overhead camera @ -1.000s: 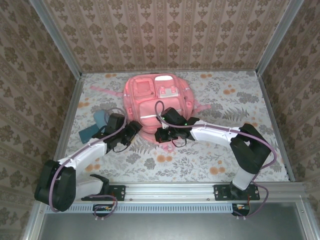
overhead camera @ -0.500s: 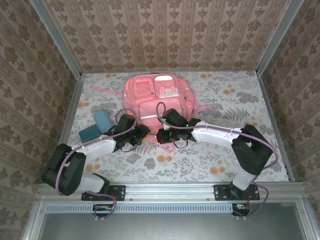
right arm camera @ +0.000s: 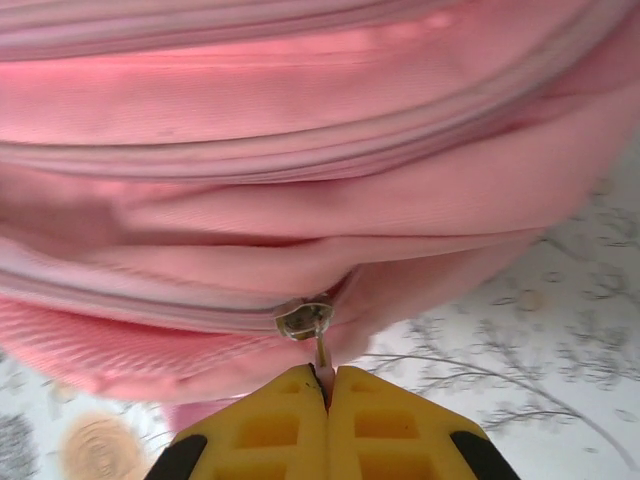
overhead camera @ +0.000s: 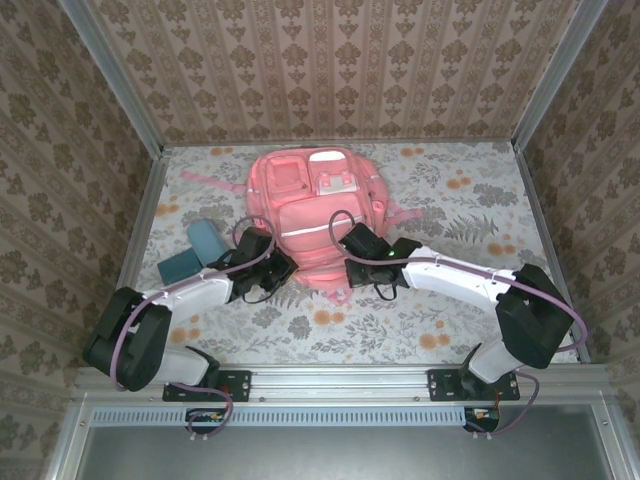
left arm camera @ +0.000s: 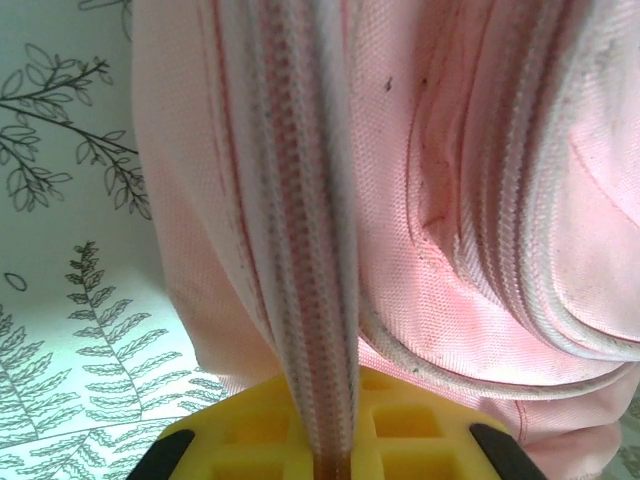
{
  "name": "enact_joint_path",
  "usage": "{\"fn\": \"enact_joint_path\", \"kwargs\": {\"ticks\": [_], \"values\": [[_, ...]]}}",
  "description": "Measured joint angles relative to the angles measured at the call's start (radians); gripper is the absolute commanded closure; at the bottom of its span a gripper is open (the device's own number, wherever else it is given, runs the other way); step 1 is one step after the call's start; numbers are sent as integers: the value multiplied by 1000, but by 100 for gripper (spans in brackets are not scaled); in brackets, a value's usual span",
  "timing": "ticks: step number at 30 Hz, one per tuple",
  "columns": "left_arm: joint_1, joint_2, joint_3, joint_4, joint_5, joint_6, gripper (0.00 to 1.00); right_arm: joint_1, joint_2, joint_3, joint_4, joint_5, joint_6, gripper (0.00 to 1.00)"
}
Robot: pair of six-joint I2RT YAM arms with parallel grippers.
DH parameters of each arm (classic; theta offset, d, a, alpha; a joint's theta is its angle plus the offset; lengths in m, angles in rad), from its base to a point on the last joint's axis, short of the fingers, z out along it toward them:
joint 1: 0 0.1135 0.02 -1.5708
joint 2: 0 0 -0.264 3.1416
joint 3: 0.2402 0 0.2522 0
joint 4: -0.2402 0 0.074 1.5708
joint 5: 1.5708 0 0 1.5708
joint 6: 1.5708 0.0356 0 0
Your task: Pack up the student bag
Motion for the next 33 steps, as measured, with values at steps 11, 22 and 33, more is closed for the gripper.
{"fn": "enact_joint_path", "kwargs": {"ticks": [11,22,33], "values": [[46,17,185,-201,19,213,94,-44,-100,-14,26,-126,-54,100],[184,54,282,-340,-76,378,45,24,-124,-61,160,-346,7,100],[156,-193,117,-317,-39,210,37,56,-21,-12,159,-345,21,100]]}}
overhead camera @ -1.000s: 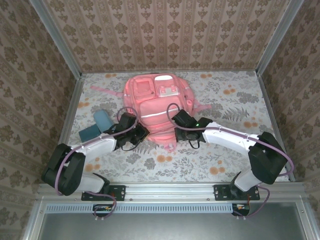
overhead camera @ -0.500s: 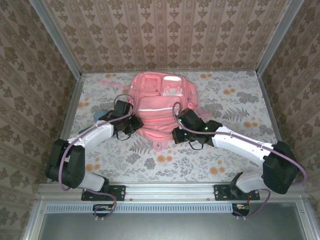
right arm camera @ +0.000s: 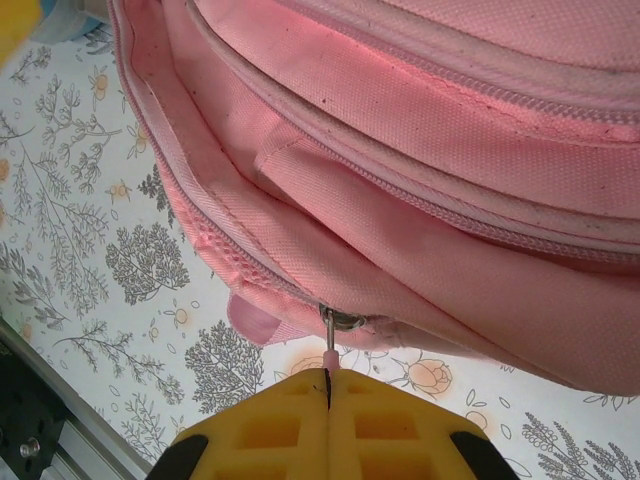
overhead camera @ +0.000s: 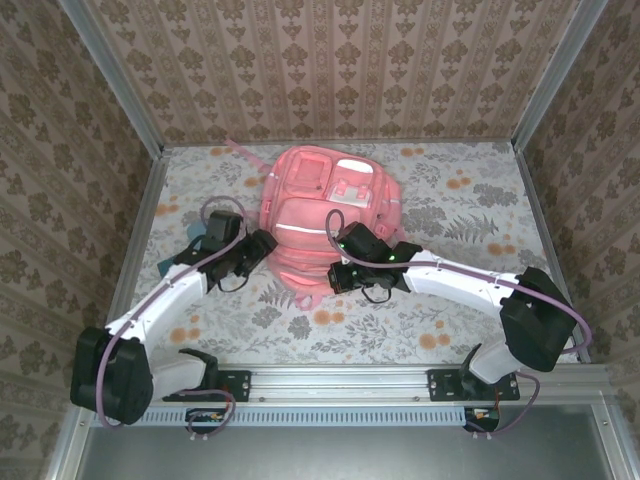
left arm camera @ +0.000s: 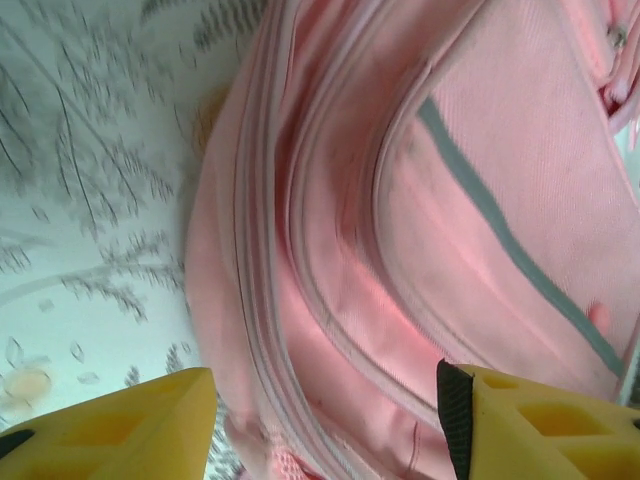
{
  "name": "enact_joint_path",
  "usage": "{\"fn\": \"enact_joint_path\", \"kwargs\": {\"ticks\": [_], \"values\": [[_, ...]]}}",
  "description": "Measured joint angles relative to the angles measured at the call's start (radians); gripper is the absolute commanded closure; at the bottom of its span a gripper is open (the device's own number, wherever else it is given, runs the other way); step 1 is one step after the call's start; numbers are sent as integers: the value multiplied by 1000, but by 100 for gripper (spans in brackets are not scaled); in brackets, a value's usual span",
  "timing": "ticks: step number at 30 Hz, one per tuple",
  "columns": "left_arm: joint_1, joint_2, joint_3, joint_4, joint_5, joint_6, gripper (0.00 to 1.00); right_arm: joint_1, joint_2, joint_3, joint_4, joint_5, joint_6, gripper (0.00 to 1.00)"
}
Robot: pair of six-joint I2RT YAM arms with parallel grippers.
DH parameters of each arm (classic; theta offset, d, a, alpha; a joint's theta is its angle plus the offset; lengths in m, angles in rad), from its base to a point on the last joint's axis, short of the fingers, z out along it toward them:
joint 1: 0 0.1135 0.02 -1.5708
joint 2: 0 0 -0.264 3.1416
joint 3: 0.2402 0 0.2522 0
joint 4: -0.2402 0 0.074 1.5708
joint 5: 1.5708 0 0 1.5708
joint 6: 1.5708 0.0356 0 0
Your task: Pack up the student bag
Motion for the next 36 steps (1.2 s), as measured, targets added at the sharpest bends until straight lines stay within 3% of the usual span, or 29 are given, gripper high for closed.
{"fn": "enact_joint_path", "kwargs": {"ticks": [5,14,25,31,36], "values": [[-95,3,-45,54,35,-128,39,0,0,0,-9,10,0,100],[-262,102,-94,268,13,-339,52,2,0,0,-20,22,0,100],[-294,160,-127,355,-39,-451,78,3,0,-7,-36,51,0,100],[-296,160,-129,355,-55,-453,84,4,7,-8,-54,87,0,58],[-296,160,-129,356,-55,-453,85,4,29,-8,-52,82,-13,52]]}}
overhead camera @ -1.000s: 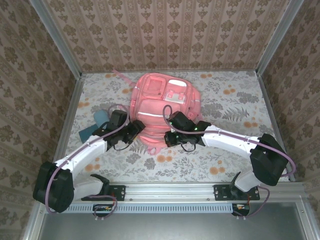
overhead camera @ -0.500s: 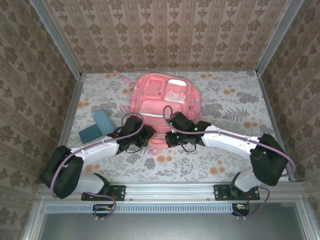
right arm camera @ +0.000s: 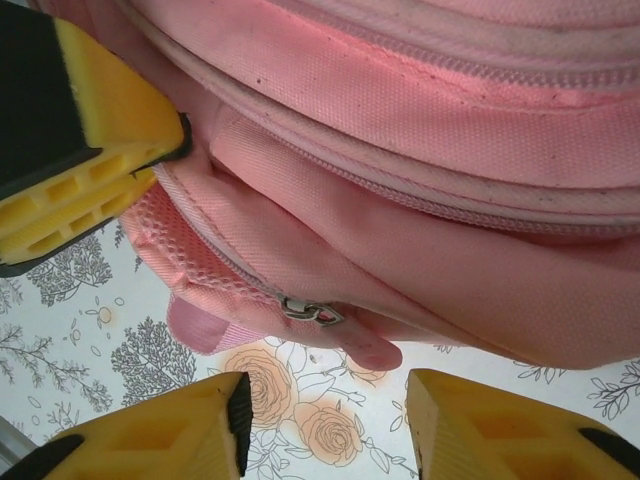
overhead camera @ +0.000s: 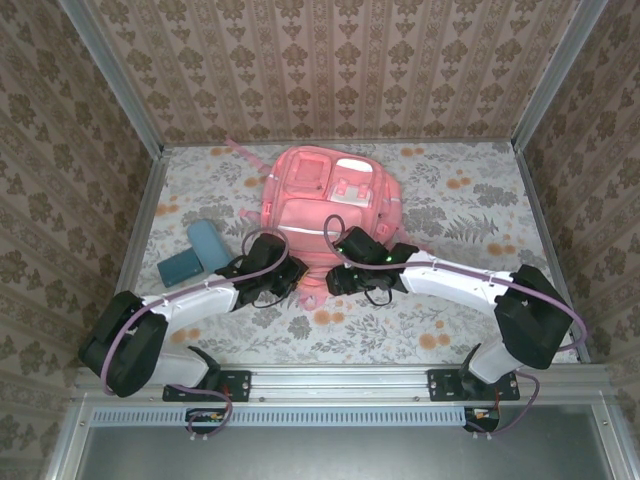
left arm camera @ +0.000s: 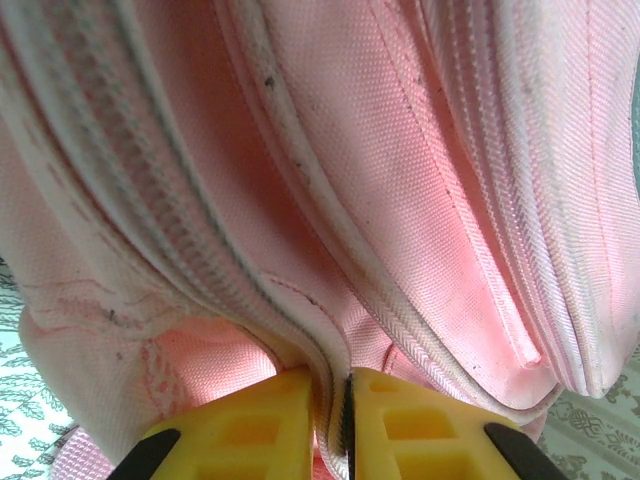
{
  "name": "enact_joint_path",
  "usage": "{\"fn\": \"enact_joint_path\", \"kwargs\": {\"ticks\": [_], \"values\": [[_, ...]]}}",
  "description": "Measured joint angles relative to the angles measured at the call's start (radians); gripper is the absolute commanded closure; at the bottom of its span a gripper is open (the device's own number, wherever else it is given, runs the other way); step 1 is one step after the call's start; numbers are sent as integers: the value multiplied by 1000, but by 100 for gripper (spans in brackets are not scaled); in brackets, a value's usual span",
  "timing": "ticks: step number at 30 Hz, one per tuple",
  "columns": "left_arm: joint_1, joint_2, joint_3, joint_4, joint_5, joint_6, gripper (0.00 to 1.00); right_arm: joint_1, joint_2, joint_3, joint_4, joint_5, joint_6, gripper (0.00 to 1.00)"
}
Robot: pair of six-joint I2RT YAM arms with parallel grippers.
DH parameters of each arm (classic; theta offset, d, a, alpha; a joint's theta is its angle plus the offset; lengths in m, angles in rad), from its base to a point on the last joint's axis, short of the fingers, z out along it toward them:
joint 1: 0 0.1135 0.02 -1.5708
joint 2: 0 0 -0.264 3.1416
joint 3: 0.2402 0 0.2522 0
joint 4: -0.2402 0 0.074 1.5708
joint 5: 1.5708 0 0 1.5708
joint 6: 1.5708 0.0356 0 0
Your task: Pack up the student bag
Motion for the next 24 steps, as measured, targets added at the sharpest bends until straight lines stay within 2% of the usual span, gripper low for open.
{"fn": "enact_joint_path", "kwargs": {"ticks": [6,11,24], "values": [[0,0,0,0,0,4,85,0,68,2,0,1,-17,50],[0,0,0,0,0,7,86,0,89,2,19,5,-55,52],[2,0,0,-1,0,15,88,0,105,2,60,-21,-119,87]]}}
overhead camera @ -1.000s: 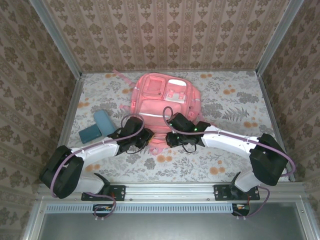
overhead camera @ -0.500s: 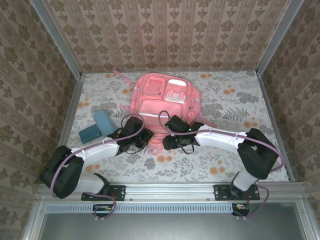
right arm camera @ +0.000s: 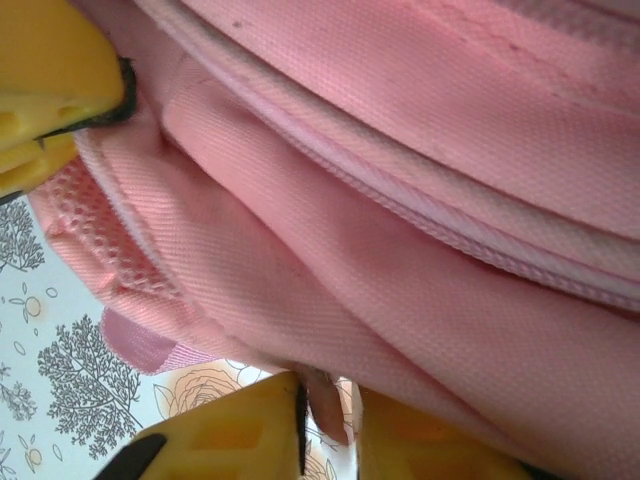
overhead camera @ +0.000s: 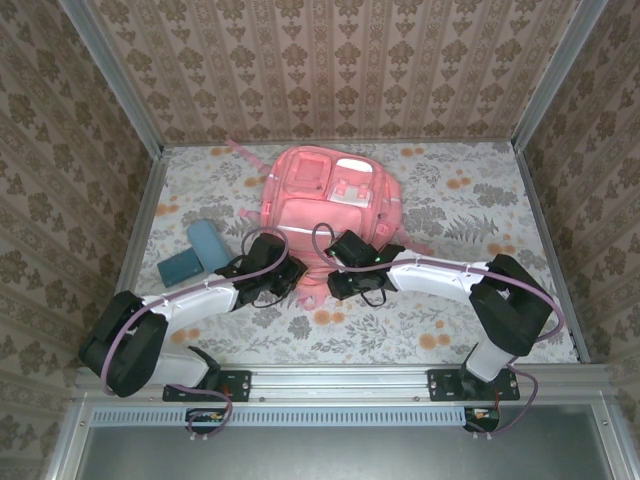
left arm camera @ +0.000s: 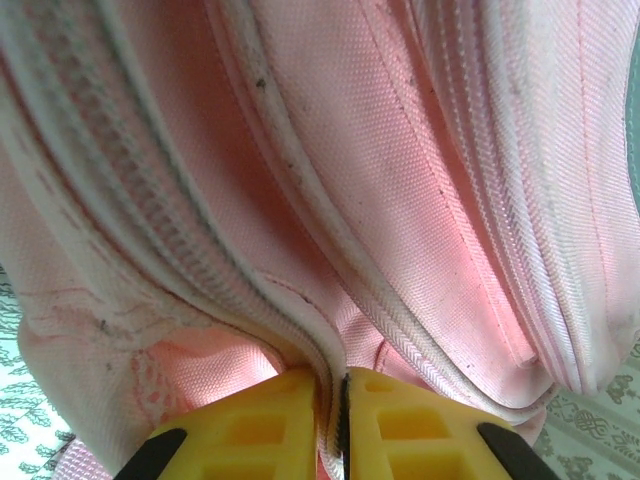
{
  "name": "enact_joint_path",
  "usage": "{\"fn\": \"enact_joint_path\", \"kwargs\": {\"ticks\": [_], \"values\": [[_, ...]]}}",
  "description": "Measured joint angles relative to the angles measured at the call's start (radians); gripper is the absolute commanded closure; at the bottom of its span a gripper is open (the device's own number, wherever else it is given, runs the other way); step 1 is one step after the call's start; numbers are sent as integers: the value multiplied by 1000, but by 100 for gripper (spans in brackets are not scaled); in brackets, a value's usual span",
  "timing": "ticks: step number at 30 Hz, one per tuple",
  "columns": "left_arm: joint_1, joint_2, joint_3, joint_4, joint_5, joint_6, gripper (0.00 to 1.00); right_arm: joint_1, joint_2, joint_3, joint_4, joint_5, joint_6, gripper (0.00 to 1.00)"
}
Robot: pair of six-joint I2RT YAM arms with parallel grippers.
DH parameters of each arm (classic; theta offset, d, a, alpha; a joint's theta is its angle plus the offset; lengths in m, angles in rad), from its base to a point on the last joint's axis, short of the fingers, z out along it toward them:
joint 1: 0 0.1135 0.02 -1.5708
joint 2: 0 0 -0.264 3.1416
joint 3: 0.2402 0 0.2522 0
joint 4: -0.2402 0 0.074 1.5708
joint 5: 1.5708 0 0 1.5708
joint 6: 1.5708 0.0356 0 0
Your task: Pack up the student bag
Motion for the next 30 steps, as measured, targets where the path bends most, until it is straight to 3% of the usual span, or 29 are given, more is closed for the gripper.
{"fn": "enact_joint_path", "kwargs": {"ticks": [5,15,30], "values": [[8,0,0,-1,1,6,93,1,-14,-9,4,9,-8,97],[44,-51,-1,-18,40,40,100,11,-124,-63,-15,148,46,98],[156,-145,-3,-132,42,130,100,-183,-180,-92,-98,198,127,99]]}}
